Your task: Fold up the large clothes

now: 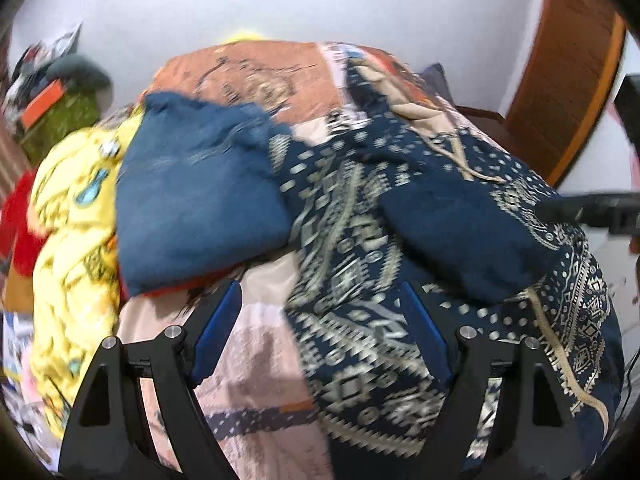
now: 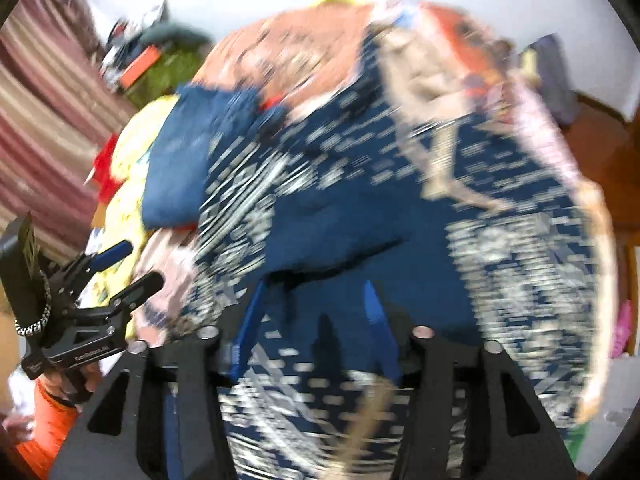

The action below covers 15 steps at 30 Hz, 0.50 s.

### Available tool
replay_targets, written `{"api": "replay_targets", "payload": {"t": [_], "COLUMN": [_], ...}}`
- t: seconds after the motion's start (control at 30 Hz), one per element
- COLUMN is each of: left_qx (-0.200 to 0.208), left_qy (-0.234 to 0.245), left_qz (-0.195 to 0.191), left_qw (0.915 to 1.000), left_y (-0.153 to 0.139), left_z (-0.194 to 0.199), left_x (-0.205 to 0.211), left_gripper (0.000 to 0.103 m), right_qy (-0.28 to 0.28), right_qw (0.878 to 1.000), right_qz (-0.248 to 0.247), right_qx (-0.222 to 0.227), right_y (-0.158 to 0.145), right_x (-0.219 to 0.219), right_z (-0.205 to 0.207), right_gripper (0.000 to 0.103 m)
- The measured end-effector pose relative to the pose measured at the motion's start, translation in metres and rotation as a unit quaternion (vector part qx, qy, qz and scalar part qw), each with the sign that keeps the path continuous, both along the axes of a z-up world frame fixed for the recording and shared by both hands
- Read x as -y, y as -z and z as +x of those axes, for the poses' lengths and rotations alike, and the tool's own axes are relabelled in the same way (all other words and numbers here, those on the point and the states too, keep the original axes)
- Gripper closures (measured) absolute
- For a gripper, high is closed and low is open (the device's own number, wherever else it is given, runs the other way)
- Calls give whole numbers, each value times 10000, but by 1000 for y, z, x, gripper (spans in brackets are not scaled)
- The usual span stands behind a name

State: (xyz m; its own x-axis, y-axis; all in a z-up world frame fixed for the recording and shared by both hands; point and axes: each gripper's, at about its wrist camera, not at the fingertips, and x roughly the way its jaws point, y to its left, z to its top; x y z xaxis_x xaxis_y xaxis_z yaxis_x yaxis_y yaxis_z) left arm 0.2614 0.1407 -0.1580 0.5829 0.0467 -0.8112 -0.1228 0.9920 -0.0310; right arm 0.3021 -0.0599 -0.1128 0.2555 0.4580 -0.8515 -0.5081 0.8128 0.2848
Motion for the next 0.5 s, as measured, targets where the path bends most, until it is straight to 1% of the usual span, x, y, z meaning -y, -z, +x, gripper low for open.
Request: {"api": "replay_targets", "payload": {"t": [0.1,0.2,0.23,0.33,0.43,0.5], "left_qx": [36,-9,-65,-280,-546,-763], "left_qy": [383,750,880,1174,1334,1364], "left_qz": [266,568,693,894,1069,1282], "left_qw": [9989,9956,9937,9887,9838,9794], "left_y": [-5,-2,3,20,40,58], "left_z": [18,36,44,63,82,97], "left_x": [29,59,71,95,111,118], "left_gripper": [22,22,22,22,22,23], "right_qy": [438,887,1034,1392,1604,1683], "right_qw": [9979,9936,9920,9873,9830,9815], "right_qz": [-214,-408,-451,-589,-829,-896], "right_qx": [437,574,567,487,345,166], "right_y": [-8,-7,-4,10,31,45], "right_x": [34,68,80,111,135,147], "right_z": [8,19,22,31,39,43], "right_gripper": [48,48,48,48,48,48]}}
